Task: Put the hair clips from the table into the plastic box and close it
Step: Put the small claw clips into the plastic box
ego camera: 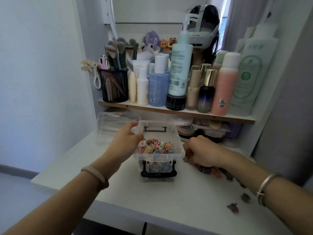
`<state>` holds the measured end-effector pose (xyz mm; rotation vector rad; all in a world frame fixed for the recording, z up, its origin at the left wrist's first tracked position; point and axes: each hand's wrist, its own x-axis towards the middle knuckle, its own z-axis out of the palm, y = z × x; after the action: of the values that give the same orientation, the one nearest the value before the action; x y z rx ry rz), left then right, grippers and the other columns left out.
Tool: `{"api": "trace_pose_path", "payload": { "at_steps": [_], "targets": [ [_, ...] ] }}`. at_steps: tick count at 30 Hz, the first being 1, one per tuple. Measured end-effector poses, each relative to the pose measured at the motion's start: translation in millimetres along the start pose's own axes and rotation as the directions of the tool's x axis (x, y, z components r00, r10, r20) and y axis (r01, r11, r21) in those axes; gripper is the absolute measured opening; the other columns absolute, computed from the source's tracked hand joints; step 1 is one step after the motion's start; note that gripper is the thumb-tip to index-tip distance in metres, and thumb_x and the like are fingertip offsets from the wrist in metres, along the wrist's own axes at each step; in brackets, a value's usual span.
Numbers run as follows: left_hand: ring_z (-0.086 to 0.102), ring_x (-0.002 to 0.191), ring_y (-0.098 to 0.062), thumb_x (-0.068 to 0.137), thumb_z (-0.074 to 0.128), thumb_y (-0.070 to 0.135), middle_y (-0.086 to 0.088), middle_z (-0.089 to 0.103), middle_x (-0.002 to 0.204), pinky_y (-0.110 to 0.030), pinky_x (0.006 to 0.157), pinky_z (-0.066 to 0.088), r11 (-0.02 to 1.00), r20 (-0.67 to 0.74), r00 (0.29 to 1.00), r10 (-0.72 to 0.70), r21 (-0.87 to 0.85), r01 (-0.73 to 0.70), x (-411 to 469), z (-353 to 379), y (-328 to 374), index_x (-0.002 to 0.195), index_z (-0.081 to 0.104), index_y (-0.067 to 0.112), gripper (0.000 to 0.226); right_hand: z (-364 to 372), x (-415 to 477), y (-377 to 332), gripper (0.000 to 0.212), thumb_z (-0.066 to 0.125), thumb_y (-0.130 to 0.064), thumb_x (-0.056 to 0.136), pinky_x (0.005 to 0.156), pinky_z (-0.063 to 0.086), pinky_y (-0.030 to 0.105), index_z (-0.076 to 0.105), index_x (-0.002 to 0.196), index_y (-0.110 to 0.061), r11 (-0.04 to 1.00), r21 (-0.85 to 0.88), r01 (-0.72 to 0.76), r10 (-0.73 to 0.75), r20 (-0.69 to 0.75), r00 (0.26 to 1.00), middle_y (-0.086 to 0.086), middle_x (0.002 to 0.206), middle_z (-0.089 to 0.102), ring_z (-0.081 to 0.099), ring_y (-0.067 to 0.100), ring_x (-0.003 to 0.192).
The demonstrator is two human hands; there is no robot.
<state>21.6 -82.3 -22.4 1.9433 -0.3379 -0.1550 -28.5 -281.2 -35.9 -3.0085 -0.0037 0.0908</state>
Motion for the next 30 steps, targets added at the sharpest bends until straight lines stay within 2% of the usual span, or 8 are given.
{"api": "trace_pose_path", "payload": {
  "at_steps": [7,14,17,19,21,24,26,30],
  "targets": [
    [0.057,0.103,-0.032,0.093,0.046,0.011,-0.018,0.053,0.127,-0.034,0.089,0.041,1.000,0.016,1.000,-0.016,0.005,0.016,-2.6,-0.6,-1.0,0.142,0.032,0.018,0.051,2.3,-1.5,6.6,0.020,0.058,-0.002,0.081,0.073,0.049,0.027,0.068,0.089,-0.017,0.999,-0.036,-0.013,0.012,-0.027,1.000,0.002,0.097,0.069,0.062,0.019,0.092],
    [0.055,0.092,-0.023,0.093,0.045,0.010,-0.011,0.055,0.105,-0.032,0.084,0.041,1.000,0.036,0.999,-0.015,-0.001,0.015,-6.6,-0.6,-0.1,0.141,0.032,0.016,0.050,-1.7,-2.6,8.6,0.021,0.058,-0.001,0.082,0.074,0.046,0.022,0.070,0.093,-0.014,1.000,0.019,-0.025,0.027,-0.132,0.991,0.003,0.099,0.070,0.062,0.016,0.091],
    [0.052,0.087,-0.022,0.093,0.045,0.009,-0.024,0.057,0.112,-0.031,0.082,0.041,1.000,0.052,0.999,-0.008,0.013,0.008,-8.0,-0.1,0.3,0.141,0.033,0.016,0.050,-25.0,-4.5,0.5,0.018,0.065,-0.001,0.080,0.074,0.044,0.018,0.071,0.088,-0.015,0.969,0.247,0.009,0.089,-0.385,0.918,-0.001,0.087,0.070,0.060,0.009,0.079],
    [0.053,0.087,-0.026,0.093,0.045,0.008,-0.027,0.056,0.120,-0.031,0.081,0.041,1.000,0.056,0.998,-0.005,0.016,0.004,-8.8,0.0,1.8,0.141,0.033,0.016,0.050,-44.1,-8.7,-11.3,0.021,0.071,-0.001,0.076,0.071,0.048,0.016,0.068,0.079,-0.021,0.853,0.498,0.156,0.083,-0.425,0.901,-0.007,0.076,0.067,0.061,0.001,0.068],
    [0.057,0.096,-0.036,0.093,0.044,0.008,-0.027,0.055,0.122,-0.030,0.081,0.040,1.000,0.056,0.998,-0.004,0.013,0.004,-10.0,0.2,2.4,0.141,0.033,0.015,0.050,-56.0,-13.4,-21.6,0.024,0.073,-0.004,0.075,0.068,0.050,0.009,0.065,0.075,-0.026,0.734,0.634,0.246,-0.002,-0.360,0.933,-0.013,0.073,0.065,0.061,-0.008,0.062],
    [0.057,0.094,-0.033,0.093,0.044,0.008,-0.027,0.055,0.122,-0.028,0.078,0.039,1.000,0.059,0.998,0.002,0.004,-0.002,-11.8,0.9,2.7,0.141,0.033,0.016,0.050,-57.8,-16.8,-17.9,0.016,0.072,-0.015,0.078,0.071,0.047,0.009,0.066,0.085,-0.028,0.797,0.571,0.199,-0.024,-0.300,0.954,-0.017,0.079,0.063,0.060,-0.006,0.071],
    [0.057,0.099,-0.037,0.093,0.044,0.008,-0.027,0.055,0.123,-0.028,0.078,0.039,1.000,0.054,0.999,0.005,-0.001,-0.005,-11.3,0.8,1.8,0.141,0.033,0.016,0.050,-52.4,-19.3,-7.0,0.016,0.071,-0.016,0.079,0.072,0.044,0.014,0.067,0.093,-0.023,0.876,0.476,0.075,0.047,-0.239,0.970,-0.016,0.082,0.062,0.058,-0.001,0.076],
    [0.057,0.104,-0.037,0.093,0.044,0.009,-0.026,0.054,0.125,-0.030,0.081,0.040,1.000,0.056,0.998,0.007,-0.008,-0.006,-9.6,1.5,0.5,0.141,0.033,0.016,0.049,-22.3,-24.1,7.2,0.031,0.069,-0.026,0.081,0.082,0.046,0.022,0.063,0.111,-0.021,0.996,0.051,-0.067,0.060,0.144,0.988,-0.006,0.107,0.063,0.058,0.011,0.096]
  ]
}}
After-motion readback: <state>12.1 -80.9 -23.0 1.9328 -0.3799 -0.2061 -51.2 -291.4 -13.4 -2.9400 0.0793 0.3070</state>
